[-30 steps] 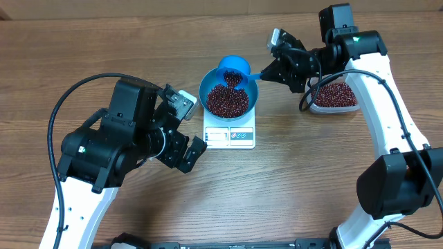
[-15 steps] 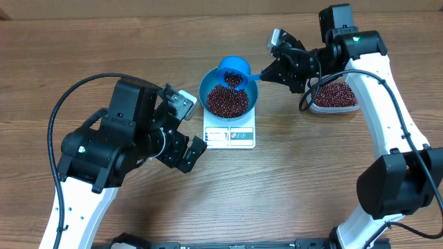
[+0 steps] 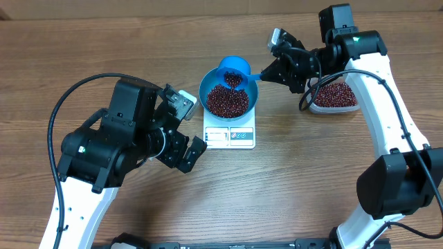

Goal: Scoop item into bowl and weigh 150g on scale
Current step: 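Hold the blue scoop tilted over the teal bowl, trickling beans in, then lift the scoop with the right gripper and carry it right over the tub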

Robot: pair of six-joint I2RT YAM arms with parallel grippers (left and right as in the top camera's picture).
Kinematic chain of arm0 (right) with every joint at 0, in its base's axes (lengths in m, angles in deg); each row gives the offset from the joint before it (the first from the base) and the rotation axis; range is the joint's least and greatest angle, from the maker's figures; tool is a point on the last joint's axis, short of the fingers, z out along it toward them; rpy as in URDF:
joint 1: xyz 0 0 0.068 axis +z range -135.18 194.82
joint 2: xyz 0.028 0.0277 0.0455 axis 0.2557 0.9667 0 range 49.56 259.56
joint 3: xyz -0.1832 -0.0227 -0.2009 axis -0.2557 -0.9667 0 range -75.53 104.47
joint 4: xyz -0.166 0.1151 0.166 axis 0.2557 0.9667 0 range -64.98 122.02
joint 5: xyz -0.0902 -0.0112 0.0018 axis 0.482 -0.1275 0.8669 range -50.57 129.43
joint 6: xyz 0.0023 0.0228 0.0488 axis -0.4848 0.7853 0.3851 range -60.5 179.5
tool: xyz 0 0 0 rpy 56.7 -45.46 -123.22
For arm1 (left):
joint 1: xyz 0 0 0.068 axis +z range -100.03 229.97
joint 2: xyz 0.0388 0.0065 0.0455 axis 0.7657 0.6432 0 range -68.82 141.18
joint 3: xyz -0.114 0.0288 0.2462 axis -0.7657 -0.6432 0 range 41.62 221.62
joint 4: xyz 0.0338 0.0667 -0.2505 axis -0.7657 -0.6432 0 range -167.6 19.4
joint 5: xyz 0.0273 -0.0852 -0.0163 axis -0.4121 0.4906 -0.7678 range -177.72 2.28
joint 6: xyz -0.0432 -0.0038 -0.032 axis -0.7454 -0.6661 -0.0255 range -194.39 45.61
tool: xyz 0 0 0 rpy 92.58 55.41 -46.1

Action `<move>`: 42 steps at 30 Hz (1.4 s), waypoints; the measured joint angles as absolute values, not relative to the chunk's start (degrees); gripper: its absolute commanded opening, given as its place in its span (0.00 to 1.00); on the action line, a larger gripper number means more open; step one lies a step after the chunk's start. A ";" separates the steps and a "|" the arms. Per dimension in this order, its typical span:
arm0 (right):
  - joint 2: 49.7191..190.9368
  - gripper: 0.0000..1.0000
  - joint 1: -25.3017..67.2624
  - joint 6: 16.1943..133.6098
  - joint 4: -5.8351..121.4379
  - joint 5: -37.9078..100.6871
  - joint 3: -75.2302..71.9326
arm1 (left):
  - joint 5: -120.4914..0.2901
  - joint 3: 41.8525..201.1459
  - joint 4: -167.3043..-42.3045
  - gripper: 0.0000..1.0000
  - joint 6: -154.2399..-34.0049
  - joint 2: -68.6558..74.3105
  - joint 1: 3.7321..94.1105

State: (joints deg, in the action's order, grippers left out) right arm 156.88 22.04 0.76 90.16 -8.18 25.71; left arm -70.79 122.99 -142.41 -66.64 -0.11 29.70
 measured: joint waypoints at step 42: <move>156.29 0.04 -11.40 68.24 87.93 -1.67 26.05 | -70.81 122.99 -142.41 1.00 -66.66 -0.11 29.70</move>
State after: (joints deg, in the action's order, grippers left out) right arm 156.29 -11.40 68.24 87.93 -1.67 26.05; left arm -70.81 122.99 -142.41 -66.66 -0.11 29.70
